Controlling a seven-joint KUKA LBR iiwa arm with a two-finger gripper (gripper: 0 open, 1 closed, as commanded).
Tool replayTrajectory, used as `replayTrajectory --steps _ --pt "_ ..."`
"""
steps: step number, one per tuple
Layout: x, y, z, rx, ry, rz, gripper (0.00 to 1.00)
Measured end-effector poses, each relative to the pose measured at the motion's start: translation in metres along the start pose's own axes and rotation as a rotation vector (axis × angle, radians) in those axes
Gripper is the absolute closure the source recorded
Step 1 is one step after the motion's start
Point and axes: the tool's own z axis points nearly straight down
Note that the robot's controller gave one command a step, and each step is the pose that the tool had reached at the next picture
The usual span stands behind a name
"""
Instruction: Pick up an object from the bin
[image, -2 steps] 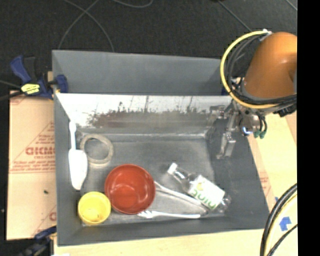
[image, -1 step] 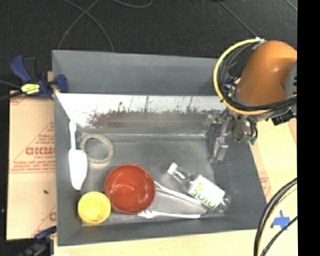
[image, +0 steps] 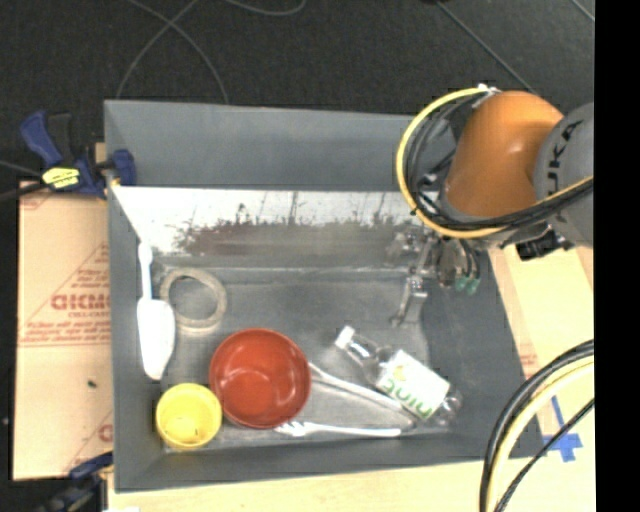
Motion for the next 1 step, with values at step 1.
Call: replayTrajectory --steps 1 --pt "0.0018 -0.0006 0.0002 0.001 -0.003 0.025 0.00"
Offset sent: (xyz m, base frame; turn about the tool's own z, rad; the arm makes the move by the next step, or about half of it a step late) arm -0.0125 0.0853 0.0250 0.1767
